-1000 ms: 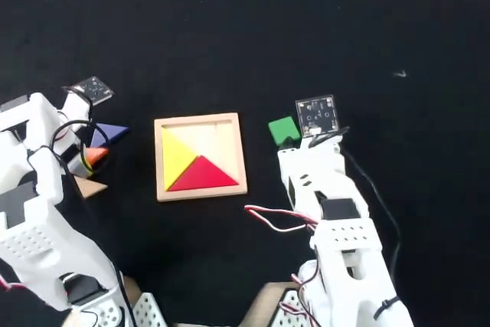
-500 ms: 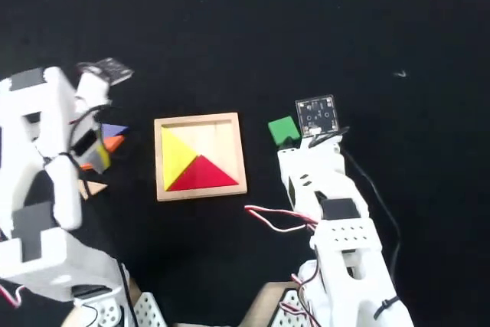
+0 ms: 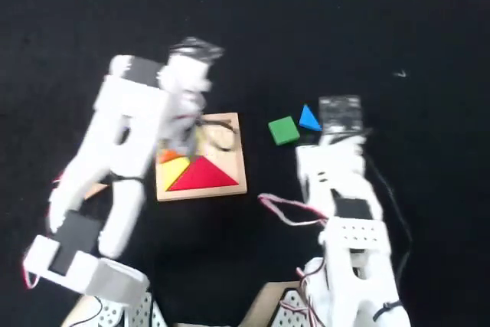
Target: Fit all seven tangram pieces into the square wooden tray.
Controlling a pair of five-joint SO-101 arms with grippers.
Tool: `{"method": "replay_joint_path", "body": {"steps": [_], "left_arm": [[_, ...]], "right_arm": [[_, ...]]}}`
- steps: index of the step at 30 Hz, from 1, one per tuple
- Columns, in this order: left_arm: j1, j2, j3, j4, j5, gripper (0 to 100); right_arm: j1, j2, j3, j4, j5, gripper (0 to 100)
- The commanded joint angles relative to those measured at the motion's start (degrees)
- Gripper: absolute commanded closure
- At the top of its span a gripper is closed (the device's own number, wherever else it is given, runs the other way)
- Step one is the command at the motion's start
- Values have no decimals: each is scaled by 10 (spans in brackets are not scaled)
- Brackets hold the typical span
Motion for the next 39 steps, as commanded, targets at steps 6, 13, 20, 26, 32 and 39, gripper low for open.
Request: {"method": "replay_joint_path", "body": {"steps": [6,13,20,26,32,39], "left_arm": [[174,76,-55,-178,265,848],[243,209,-101,-252,336,848],[244,284,-204,-247,382,835],[233,296,-211,-184,447,623],[160,295,-309,-80,442,606],[22,258,-468,62,250,608]], "right_arm": [[137,-1,-54,-8,-116,864],[142,0,-54,-11,-117,864],[169,0,-58,-12,-118,864],[166,0,-58,-12,-118,864],[164,0,-57,-12,-118,864],[86,0,-64,18,-70,864]]}}
